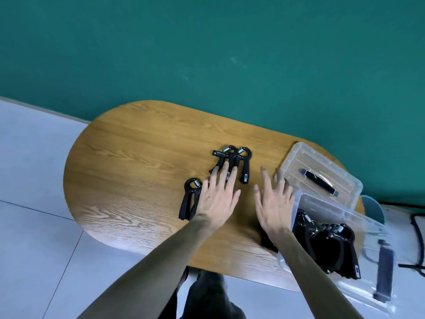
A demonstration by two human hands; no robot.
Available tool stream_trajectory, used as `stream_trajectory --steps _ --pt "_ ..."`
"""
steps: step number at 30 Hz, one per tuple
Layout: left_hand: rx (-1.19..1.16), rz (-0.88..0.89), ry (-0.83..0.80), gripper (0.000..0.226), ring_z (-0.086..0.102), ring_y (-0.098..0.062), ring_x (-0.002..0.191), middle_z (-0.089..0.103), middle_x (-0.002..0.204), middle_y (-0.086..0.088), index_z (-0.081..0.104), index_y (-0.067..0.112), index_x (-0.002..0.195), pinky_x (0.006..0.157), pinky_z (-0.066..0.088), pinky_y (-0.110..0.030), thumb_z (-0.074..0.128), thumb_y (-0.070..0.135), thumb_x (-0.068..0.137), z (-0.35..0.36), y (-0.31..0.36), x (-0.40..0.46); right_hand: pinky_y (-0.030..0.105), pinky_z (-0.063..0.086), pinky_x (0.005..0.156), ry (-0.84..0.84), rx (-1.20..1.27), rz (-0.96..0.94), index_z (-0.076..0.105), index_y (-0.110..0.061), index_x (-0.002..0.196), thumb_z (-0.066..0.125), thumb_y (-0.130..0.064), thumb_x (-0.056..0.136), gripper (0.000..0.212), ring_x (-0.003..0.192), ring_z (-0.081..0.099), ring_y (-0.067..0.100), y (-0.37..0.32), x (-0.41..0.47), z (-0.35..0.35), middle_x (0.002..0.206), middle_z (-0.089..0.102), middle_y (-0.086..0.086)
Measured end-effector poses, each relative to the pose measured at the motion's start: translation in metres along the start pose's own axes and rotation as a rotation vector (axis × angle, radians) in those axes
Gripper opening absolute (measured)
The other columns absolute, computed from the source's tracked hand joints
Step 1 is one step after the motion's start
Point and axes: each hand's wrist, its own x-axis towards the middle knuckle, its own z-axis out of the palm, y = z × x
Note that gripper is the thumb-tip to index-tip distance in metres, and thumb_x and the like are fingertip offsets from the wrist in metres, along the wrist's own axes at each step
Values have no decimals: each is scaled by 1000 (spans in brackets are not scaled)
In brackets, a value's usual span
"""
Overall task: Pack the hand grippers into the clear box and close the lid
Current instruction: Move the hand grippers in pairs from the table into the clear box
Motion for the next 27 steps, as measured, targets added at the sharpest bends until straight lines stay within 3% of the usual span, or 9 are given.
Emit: stream_trajectory --steps 3,8,11,17,20,23,27 --pt "-43 -63 -81 68 17 -36 153 -7 171 -10 -2 17 163 115 26 -52 17 51 107 11 -23 -2 54 44 94 -54 16 -10 28 -31 153 37 -44 103 52 125 43 43 -21 10 10 158 27 15" --pt "-76 -133 -145 71 7 -37 155 -24 167 -8 -18 20 160 118 27 -53 9 57 106 37 -54 2 56 49 92 -158 3 -52 19 -31 155 36 -46 103 57 124 42 41 -42 37 37 161 17 12" --pt "-100 -193 -176 72 -6 -36 155 -38 162 -6 -29 24 156 122 17 -56 4 61 104 57 -71 6 56 51 92 -213 2 -65 16 -33 155 33 -50 102 58 124 41 38 -51 55 58 162 13 10" --pt "-140 -285 -251 75 -21 -39 151 -44 157 -10 -39 23 149 124 5 -60 6 61 103 98 -91 12 55 46 100 -304 -15 -58 11 -31 155 31 -55 101 62 135 32 38 -78 94 104 165 0 8" --pt "-163 -286 -247 80 -19 -40 151 -49 155 -7 -44 25 146 124 8 -59 19 54 106 115 -92 17 57 41 103 -299 -62 -64 13 -27 156 34 -55 100 66 140 27 42 -90 112 125 166 -1 9" --pt "-202 -301 -190 96 -4 -45 153 -49 155 -3 -40 28 149 122 22 -59 46 33 106 127 -92 20 61 36 108 -302 -79 -26 10 -25 157 34 -57 100 70 145 17 48 -98 127 147 166 -8 12" --pt "-233 -312 -151 105 12 -47 152 -47 157 -3 -38 30 150 115 36 -59 54 19 102 126 -90 20 61 31 112 -306 -93 40 7 -24 159 41 -54 99 75 147 12 49 -102 138 169 166 -15 13"
